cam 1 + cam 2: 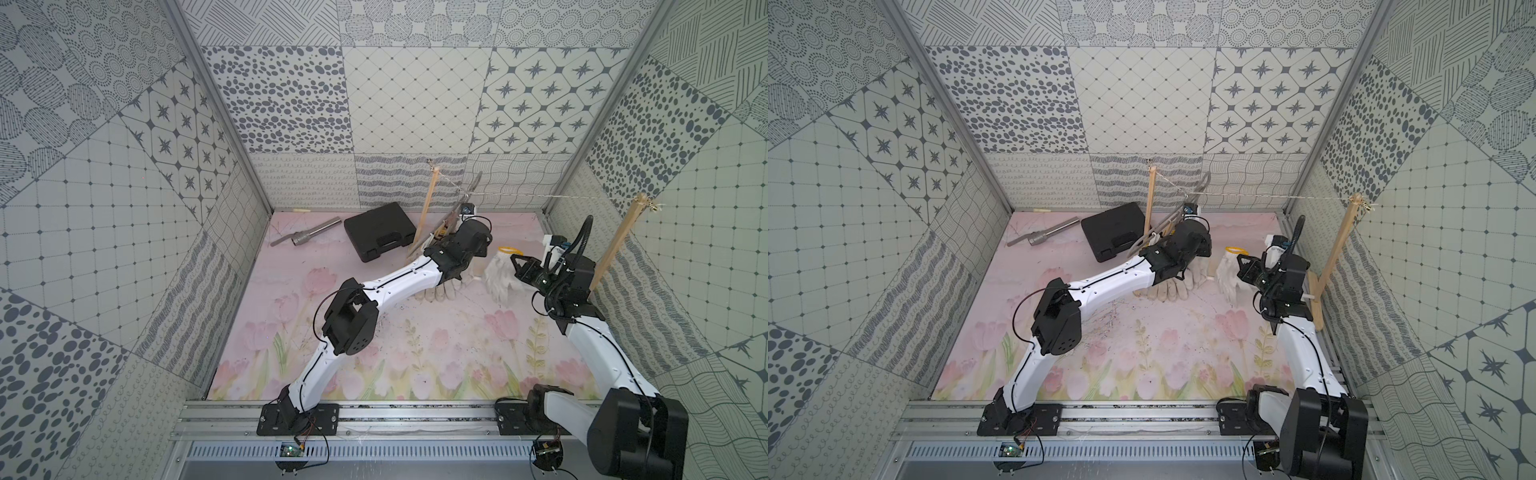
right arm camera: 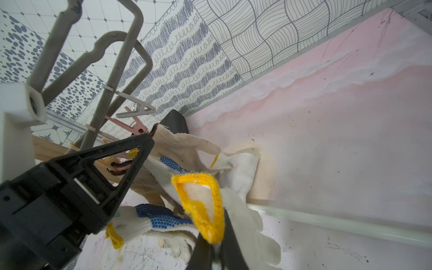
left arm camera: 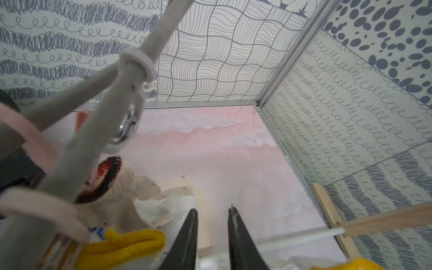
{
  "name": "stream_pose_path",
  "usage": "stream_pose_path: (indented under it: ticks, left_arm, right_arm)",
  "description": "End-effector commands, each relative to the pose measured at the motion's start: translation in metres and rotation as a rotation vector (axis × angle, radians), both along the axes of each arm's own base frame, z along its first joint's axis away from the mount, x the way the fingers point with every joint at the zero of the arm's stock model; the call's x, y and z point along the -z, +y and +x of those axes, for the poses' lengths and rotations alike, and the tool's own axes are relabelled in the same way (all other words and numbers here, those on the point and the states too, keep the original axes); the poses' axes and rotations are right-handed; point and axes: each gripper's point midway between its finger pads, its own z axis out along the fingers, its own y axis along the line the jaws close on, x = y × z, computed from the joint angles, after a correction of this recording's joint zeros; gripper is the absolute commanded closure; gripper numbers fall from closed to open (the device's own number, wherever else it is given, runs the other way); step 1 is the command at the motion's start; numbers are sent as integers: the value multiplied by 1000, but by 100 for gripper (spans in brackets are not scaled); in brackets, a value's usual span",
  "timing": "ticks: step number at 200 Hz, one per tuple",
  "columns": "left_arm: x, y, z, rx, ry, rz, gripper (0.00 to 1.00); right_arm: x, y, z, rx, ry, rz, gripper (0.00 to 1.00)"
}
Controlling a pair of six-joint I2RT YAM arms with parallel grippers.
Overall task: Clip the gloves onto a hanger to dry
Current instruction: Adjust the glove.
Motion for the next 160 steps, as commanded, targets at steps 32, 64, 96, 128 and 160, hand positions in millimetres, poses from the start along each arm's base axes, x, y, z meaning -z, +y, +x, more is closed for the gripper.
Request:
stream_pose_path:
  ticks: [32, 64, 96, 128, 160]
  left_arm:
    - [-29, 56, 4, 91, -60, -56, 67]
    - [-42, 62, -23, 233, -105, -30, 57]
    - [-53, 59, -60, 398, -96, -56, 46]
    - [-62, 54, -82, 509, -49, -99, 38]
    - [-69, 52, -102, 593, -42, -121, 34]
  right_arm:
    - [-29, 45, 1, -211, -132, -70, 93]
    - [-34, 72, -9, -342, -170, -86, 95]
    - [-32, 78, -17, -376, -164, -87, 95]
    - [-29, 80, -21, -391, -151, -66, 96]
    - [-32, 90, -34, -469, -175, -50, 95]
